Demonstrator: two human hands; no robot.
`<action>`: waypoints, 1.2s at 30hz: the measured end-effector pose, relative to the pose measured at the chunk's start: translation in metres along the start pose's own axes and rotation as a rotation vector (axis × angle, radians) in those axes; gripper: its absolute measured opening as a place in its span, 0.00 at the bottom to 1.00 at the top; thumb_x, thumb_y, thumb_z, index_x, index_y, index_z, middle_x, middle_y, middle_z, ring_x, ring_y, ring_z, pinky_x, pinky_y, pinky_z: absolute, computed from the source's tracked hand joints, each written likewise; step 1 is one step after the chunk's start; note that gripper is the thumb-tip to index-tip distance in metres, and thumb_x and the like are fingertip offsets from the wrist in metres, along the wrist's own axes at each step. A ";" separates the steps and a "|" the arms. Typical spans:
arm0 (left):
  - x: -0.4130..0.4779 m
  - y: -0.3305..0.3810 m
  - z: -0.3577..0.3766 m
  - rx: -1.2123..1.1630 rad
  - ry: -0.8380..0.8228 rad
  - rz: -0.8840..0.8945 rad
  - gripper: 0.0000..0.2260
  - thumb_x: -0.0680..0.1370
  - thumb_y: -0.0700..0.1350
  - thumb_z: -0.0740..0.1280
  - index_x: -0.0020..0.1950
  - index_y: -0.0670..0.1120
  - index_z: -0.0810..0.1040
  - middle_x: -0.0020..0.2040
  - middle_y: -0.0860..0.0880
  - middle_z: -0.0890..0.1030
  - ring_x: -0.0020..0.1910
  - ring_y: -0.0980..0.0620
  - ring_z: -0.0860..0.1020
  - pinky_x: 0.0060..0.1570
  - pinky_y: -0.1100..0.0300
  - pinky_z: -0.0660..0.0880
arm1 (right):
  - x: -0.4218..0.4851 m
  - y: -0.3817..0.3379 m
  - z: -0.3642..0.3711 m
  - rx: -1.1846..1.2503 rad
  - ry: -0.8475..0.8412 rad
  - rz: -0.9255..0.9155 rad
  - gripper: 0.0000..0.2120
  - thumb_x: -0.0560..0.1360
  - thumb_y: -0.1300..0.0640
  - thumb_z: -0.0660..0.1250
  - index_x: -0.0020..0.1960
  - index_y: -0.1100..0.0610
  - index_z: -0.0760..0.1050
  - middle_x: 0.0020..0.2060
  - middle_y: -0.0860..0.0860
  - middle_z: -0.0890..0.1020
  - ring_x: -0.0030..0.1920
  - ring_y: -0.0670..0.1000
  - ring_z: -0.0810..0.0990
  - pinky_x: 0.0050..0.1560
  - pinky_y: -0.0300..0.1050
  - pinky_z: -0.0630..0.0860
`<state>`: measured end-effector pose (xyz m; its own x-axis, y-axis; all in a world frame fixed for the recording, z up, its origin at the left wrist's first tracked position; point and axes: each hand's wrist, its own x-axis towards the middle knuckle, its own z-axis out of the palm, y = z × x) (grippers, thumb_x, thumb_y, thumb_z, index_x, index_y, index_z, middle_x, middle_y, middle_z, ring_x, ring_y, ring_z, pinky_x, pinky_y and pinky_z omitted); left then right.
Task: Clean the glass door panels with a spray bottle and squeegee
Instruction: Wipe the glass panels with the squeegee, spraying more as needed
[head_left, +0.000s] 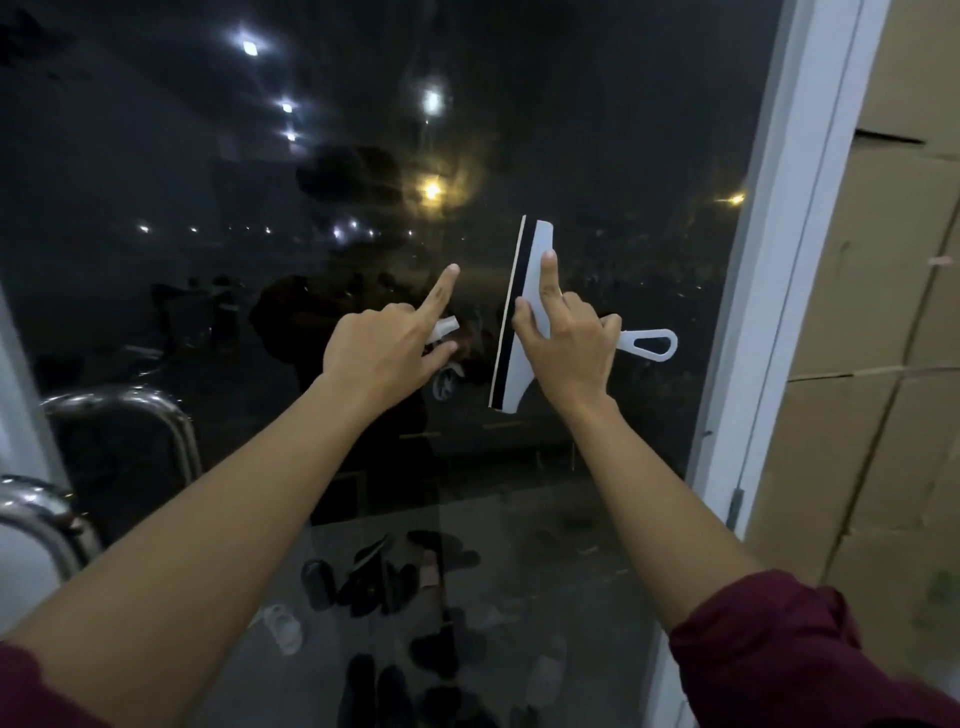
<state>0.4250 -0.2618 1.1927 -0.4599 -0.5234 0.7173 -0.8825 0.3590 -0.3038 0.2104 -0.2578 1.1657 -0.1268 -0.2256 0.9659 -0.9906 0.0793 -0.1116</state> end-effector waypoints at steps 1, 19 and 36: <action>0.002 0.004 0.001 -0.003 -0.006 -0.003 0.36 0.81 0.64 0.55 0.82 0.54 0.40 0.39 0.48 0.78 0.28 0.51 0.75 0.26 0.58 0.72 | -0.001 0.007 0.001 0.005 0.003 0.015 0.27 0.81 0.45 0.55 0.77 0.55 0.62 0.30 0.49 0.72 0.28 0.47 0.67 0.36 0.45 0.61; -0.006 0.024 -0.005 -0.081 -0.050 -0.103 0.37 0.81 0.62 0.57 0.81 0.55 0.38 0.43 0.44 0.76 0.31 0.46 0.76 0.30 0.54 0.75 | -0.089 0.034 0.008 0.368 -0.161 0.799 0.31 0.83 0.41 0.49 0.80 0.56 0.47 0.46 0.52 0.79 0.47 0.50 0.78 0.44 0.43 0.70; -0.008 0.028 0.006 -0.142 -0.001 -0.155 0.39 0.79 0.62 0.62 0.82 0.55 0.42 0.42 0.43 0.71 0.30 0.44 0.73 0.28 0.54 0.67 | -0.101 0.063 -0.028 0.722 -0.603 0.646 0.44 0.80 0.41 0.59 0.77 0.54 0.29 0.60 0.45 0.72 0.57 0.44 0.71 0.57 0.39 0.69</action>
<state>0.4033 -0.2525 1.1745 -0.3198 -0.5816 0.7480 -0.9201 0.3792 -0.0985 0.1620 -0.2027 1.0679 -0.4345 -0.7907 0.4312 -0.5043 -0.1831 -0.8439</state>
